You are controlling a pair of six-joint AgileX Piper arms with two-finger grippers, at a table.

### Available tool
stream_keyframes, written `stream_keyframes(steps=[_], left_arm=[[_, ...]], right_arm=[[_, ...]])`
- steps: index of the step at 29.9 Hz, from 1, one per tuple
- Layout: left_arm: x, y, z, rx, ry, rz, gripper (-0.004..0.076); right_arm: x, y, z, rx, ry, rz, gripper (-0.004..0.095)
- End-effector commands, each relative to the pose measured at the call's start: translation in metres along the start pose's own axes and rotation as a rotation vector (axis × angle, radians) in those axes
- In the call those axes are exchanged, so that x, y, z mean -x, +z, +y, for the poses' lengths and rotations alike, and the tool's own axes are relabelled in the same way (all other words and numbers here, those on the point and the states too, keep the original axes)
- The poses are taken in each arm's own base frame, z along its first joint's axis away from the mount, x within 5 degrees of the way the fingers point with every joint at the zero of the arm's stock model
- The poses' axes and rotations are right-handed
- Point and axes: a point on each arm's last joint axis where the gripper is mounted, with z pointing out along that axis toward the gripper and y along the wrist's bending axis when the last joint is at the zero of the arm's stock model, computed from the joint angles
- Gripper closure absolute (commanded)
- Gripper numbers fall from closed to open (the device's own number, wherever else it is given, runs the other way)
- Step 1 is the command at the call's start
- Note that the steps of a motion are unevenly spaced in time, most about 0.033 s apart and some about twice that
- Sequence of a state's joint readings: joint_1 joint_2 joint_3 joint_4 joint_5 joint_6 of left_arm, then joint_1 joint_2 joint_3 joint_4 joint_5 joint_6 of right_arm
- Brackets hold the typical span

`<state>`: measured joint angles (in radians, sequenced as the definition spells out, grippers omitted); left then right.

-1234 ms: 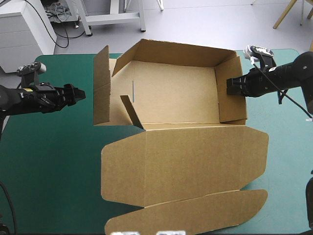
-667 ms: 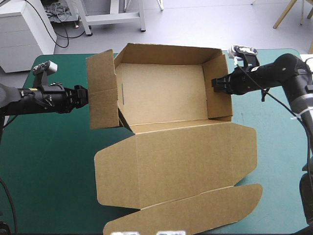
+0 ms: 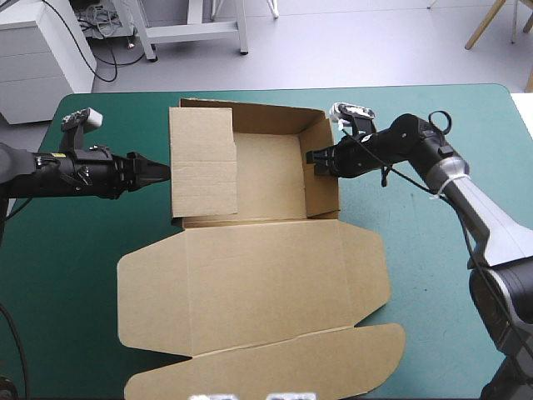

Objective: Fold the box

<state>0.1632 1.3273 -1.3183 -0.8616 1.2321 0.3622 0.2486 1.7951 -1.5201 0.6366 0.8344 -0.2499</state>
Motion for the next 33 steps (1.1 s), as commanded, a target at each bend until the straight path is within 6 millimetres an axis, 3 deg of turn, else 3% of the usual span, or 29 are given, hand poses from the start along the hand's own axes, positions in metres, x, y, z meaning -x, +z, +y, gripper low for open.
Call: stream_keyframes(steps=[1,11,23,33], left_arm=[[0.001,-0.011,-0.018,-0.077,0.019,-0.035,0.0333],[-0.003,-0.011,-0.015,-0.047,0.036,0.006,0.0333],[-0.013,-0.009,0.008,0.261,-0.001,0.121,0.0335],[-0.018,0.011,0.0,0.582,0.046,0.123,0.0461]], right_arm=[[0.01,-0.011,0.027,0.084,0.031,-0.106,0.0922],[0.004,0.008,0.046,0.125,0.022,-0.088,0.0922],[-0.007,0.022,0.088,0.168,-0.056,-0.128,0.0921],[-0.012,0.024,0.095,0.173,-0.074,-0.099,0.0921]])
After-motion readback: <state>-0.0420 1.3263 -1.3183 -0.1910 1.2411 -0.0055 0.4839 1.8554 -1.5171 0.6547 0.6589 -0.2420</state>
